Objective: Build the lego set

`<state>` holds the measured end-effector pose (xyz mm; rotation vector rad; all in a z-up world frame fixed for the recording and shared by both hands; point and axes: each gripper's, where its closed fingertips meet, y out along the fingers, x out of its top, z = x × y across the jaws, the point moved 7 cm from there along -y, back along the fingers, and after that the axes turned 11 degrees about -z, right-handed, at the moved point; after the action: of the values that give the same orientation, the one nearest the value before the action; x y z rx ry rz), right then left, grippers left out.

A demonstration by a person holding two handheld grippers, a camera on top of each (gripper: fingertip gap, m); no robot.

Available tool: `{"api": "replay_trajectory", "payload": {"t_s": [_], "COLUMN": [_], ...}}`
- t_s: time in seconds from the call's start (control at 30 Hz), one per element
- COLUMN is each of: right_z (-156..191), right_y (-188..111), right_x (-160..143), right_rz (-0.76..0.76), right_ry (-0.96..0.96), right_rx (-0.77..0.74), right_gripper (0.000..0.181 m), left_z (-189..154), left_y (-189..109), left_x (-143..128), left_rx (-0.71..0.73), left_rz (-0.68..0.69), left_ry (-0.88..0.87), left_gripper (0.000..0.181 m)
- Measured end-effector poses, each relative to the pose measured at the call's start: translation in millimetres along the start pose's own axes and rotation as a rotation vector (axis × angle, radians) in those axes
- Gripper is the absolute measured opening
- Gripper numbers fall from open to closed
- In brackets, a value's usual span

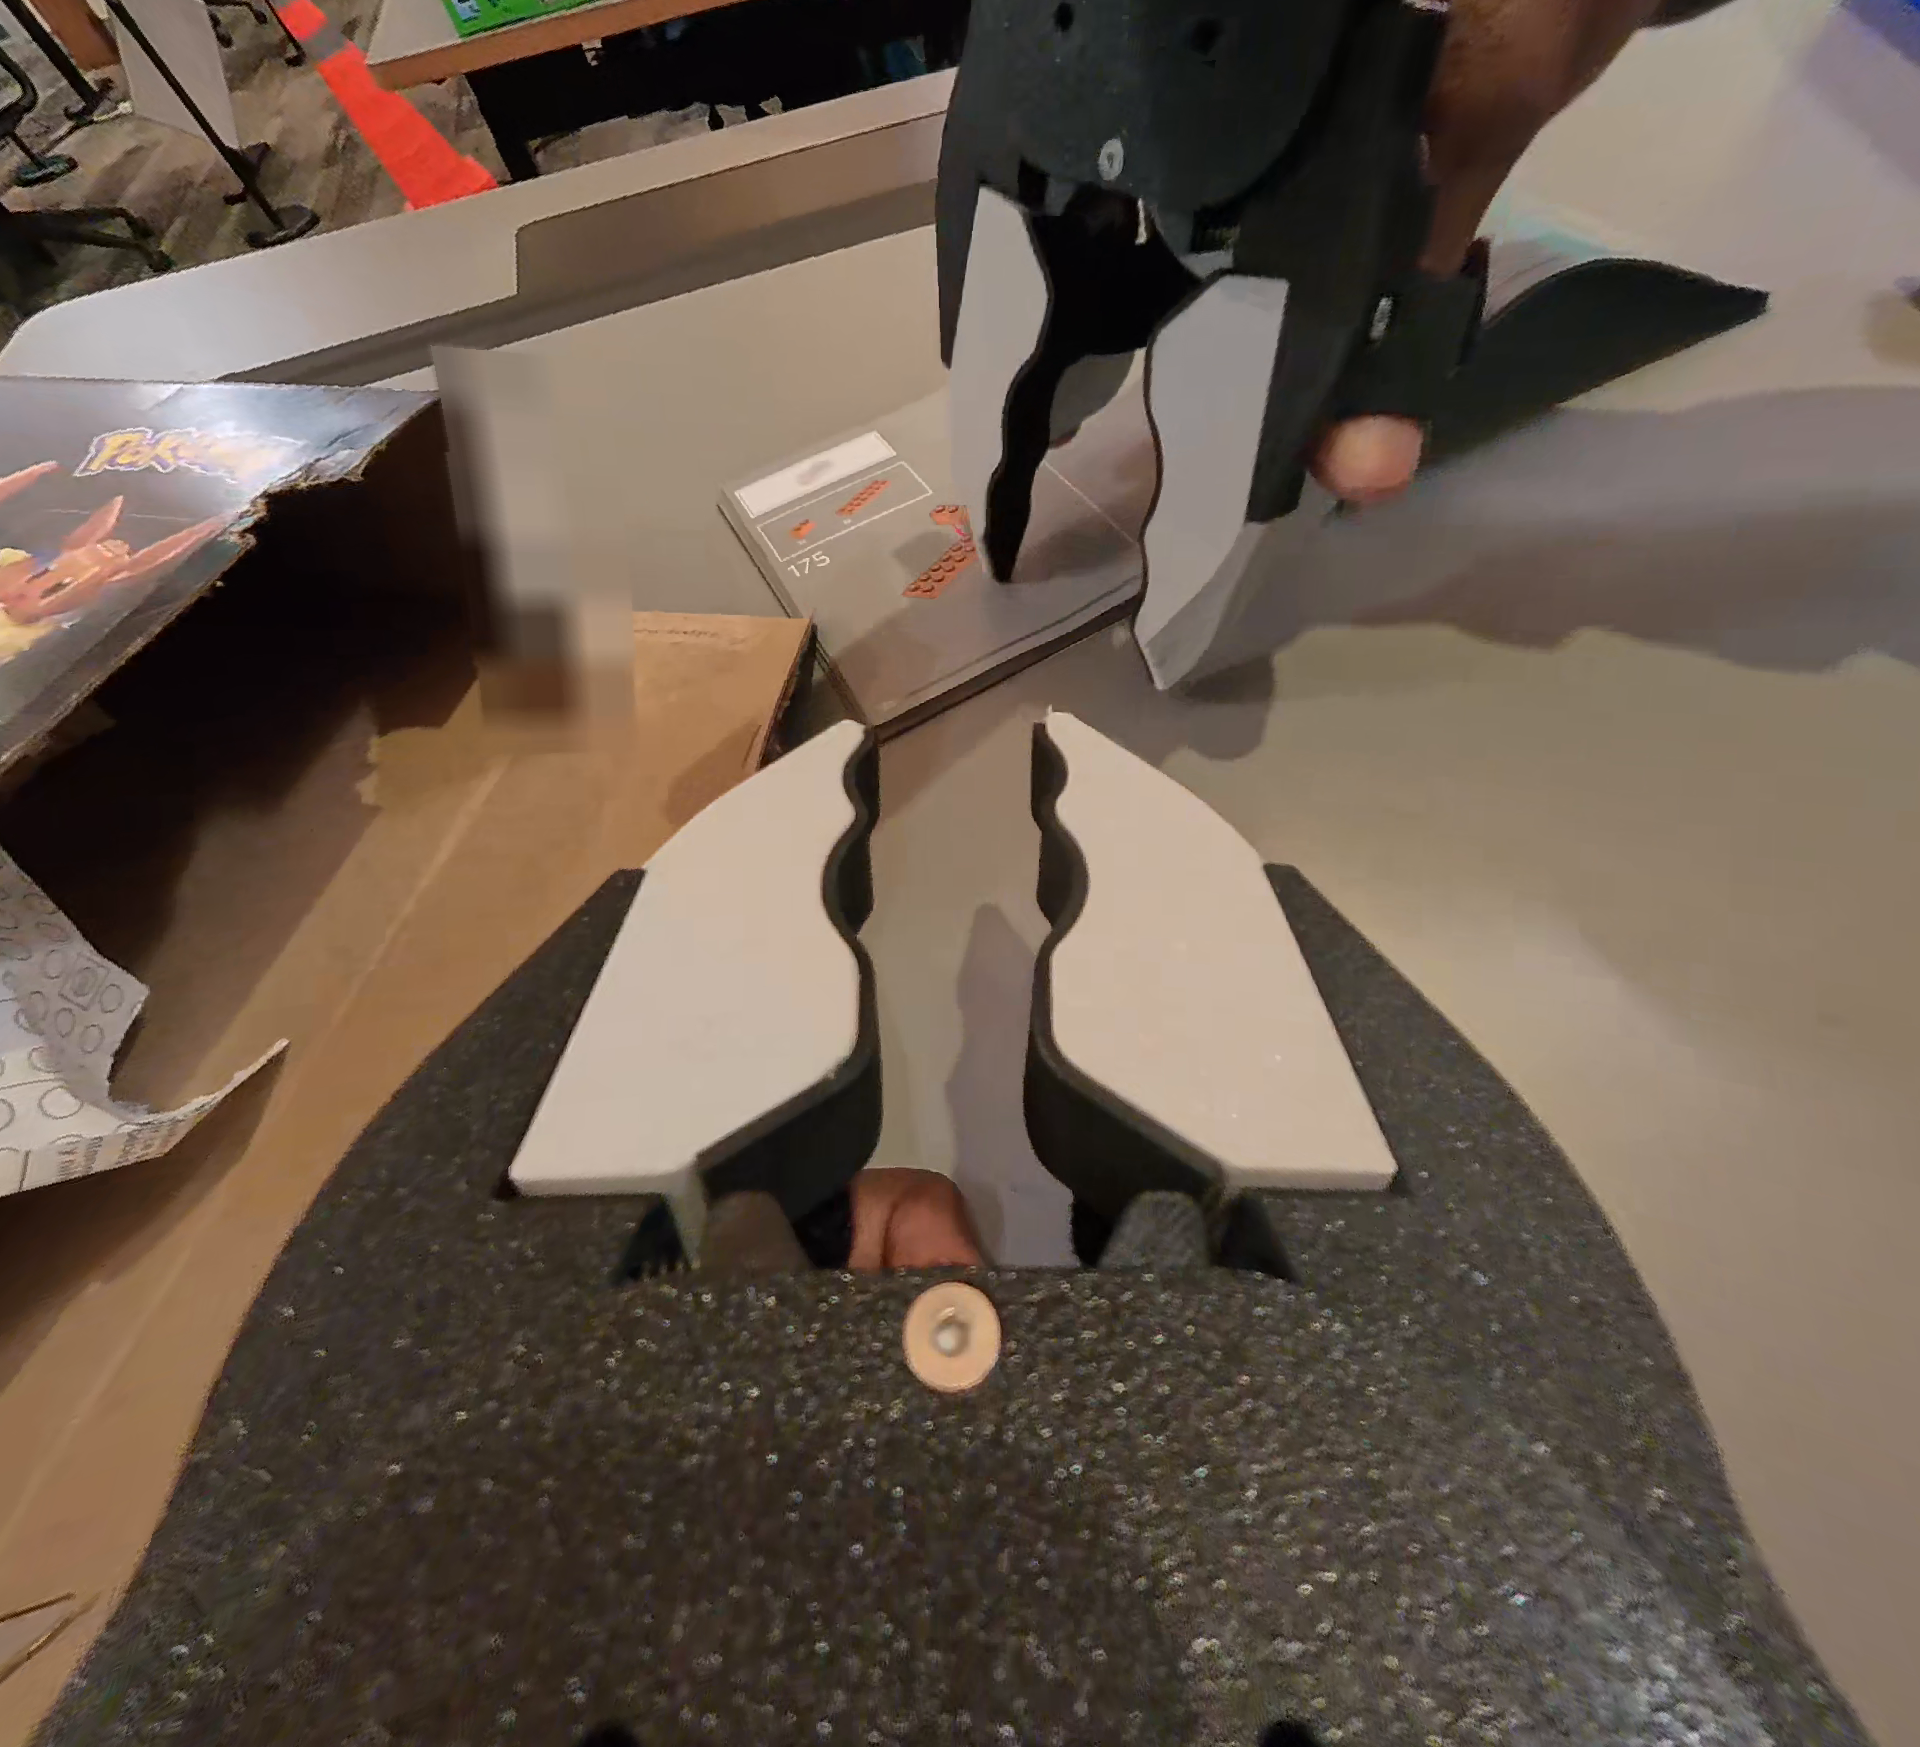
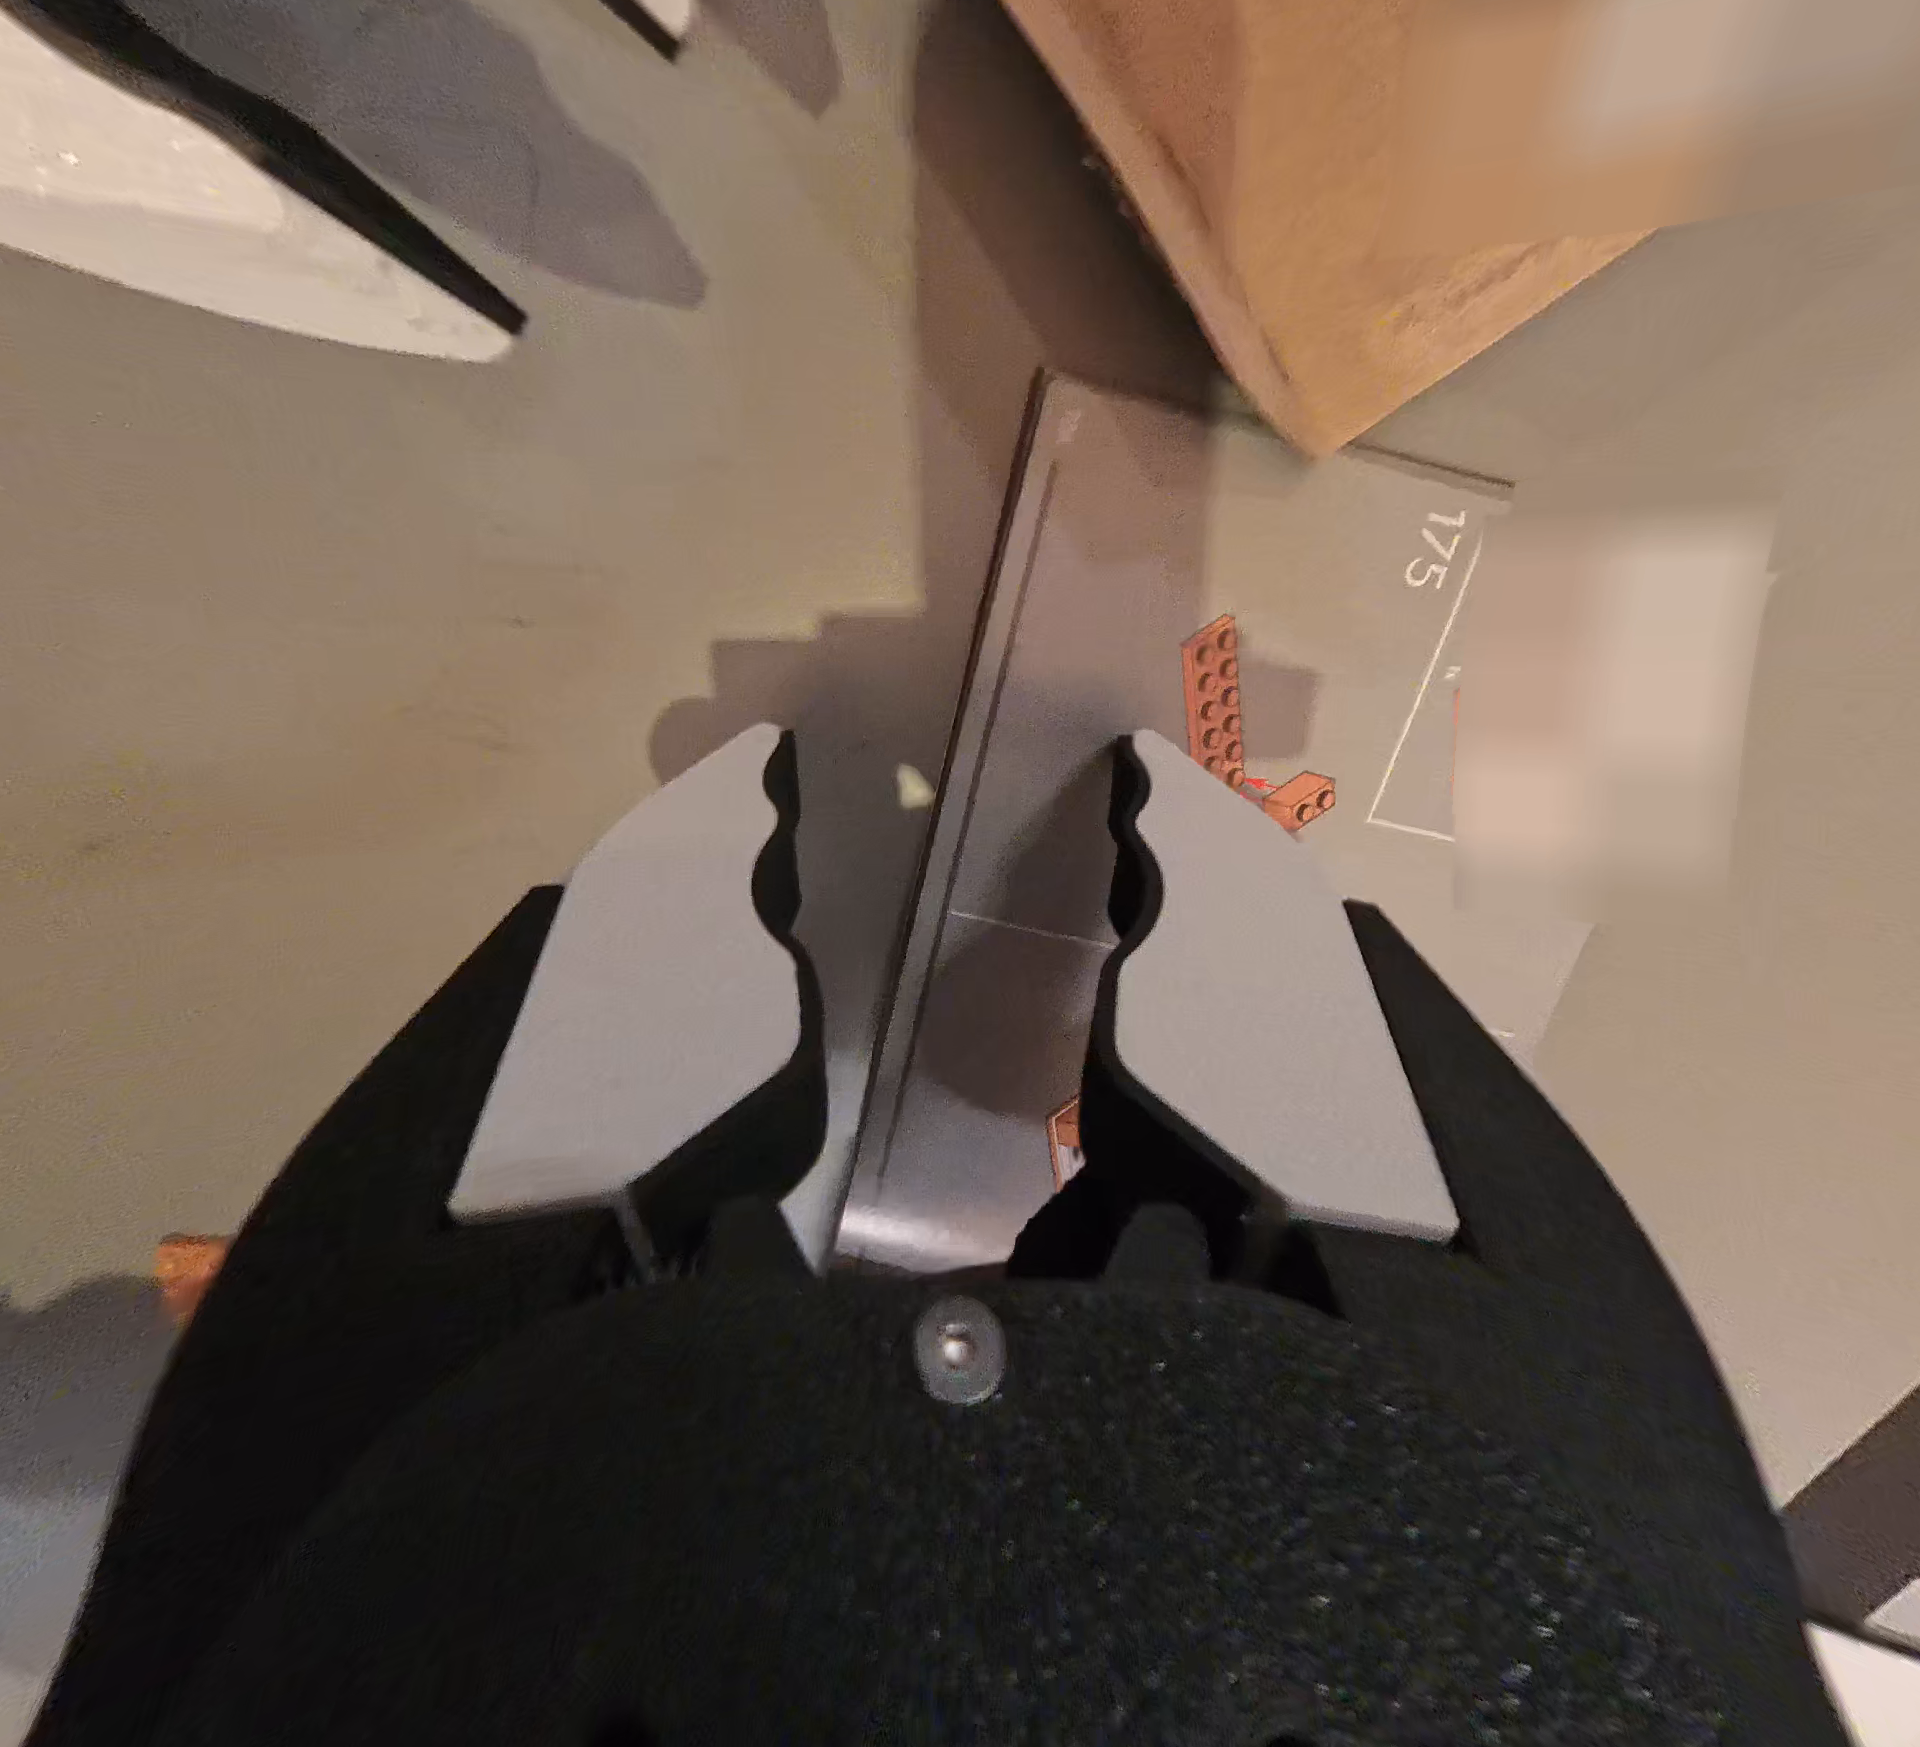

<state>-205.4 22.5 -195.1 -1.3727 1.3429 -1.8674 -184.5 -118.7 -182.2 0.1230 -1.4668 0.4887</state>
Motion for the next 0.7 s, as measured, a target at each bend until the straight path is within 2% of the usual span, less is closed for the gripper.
{"api": "replay_trajectory", "payload": {"t_s": [0.4,0.7], "right_z": [18,27], "right_y": [-19,-51], "right_x": [-31,-62], "right_rz": [0.144,0.225], "right_ry": [0.008,0.011], "right_rx": [-0.021,-0.13], "right_gripper": [0.06,0.059], "left_z": [-4,-9], "left_y": [2,7], "left_x": [-5,-3], "left_rx": [-0.035,-0.075], "left_rz": [0.035,0.048], "left_ry": [0.006,0.011], "left_gripper": [0.028,0.028]}}
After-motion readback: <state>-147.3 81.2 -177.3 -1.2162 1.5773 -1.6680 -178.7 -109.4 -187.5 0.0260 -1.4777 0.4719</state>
